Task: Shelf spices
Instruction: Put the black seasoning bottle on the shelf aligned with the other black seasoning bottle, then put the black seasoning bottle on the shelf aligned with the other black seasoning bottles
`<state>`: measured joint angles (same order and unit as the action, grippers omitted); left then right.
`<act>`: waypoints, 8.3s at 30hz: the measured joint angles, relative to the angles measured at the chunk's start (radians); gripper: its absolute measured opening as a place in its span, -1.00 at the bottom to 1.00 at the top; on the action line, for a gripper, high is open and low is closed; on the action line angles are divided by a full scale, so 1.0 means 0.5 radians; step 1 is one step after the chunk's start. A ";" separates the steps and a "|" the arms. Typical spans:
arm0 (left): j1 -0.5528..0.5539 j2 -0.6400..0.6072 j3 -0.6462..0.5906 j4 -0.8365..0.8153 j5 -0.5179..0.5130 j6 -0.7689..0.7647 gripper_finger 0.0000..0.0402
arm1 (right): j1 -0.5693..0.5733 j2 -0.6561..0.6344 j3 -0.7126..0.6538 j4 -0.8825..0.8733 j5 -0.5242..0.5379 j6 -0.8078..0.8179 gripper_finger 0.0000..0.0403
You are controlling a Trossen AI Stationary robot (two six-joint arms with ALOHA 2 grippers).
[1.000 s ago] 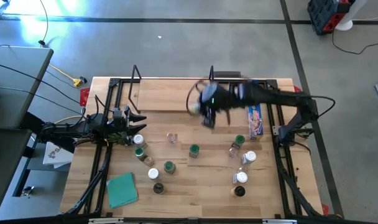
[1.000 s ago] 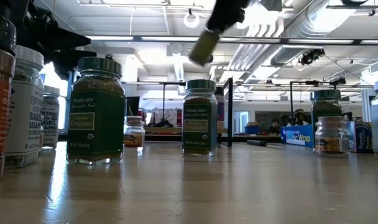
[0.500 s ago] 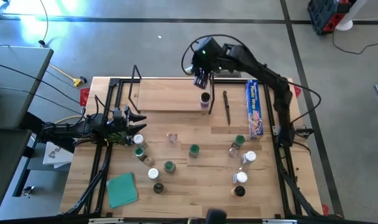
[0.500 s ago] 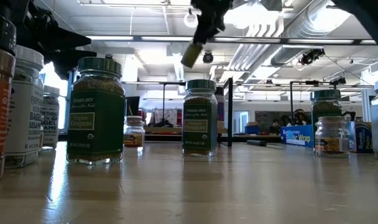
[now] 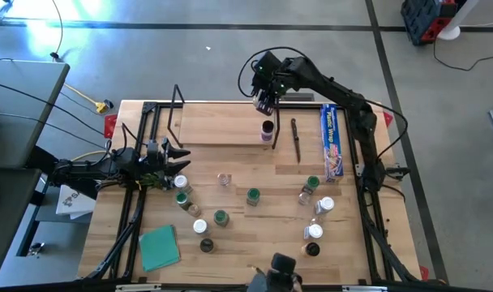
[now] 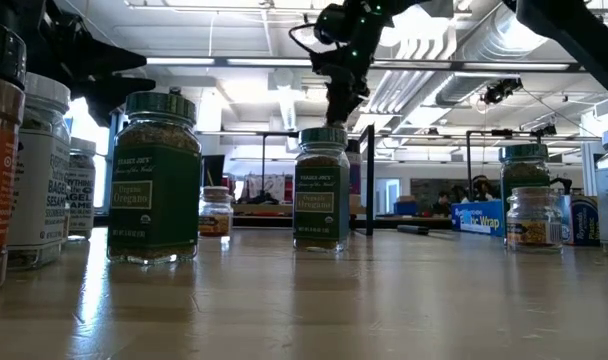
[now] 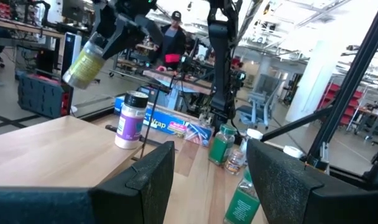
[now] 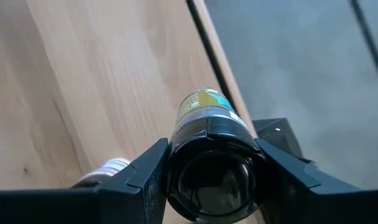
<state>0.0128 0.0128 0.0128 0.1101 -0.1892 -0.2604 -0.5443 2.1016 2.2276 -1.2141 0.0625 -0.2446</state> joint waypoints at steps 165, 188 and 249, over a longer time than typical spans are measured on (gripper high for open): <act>0.134 0.580 0.281 -0.119 -0.092 0.003 -0.40 | -0.076 0.191 0.200 -0.147 0.168 0.094 -0.26; 0.129 0.580 0.280 -0.156 -0.043 0.003 -0.40 | 1.666 -1.502 -1.557 -0.355 0.429 1.816 -0.26; 0.131 0.580 0.280 -0.198 -0.129 0.070 -0.40 | 3.013 -0.902 -1.308 0.287 0.651 1.799 0.35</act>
<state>0.0784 0.3027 0.1528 0.0109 -0.2539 -0.2254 0.9623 1.6504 1.5734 -1.0708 0.3881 0.6547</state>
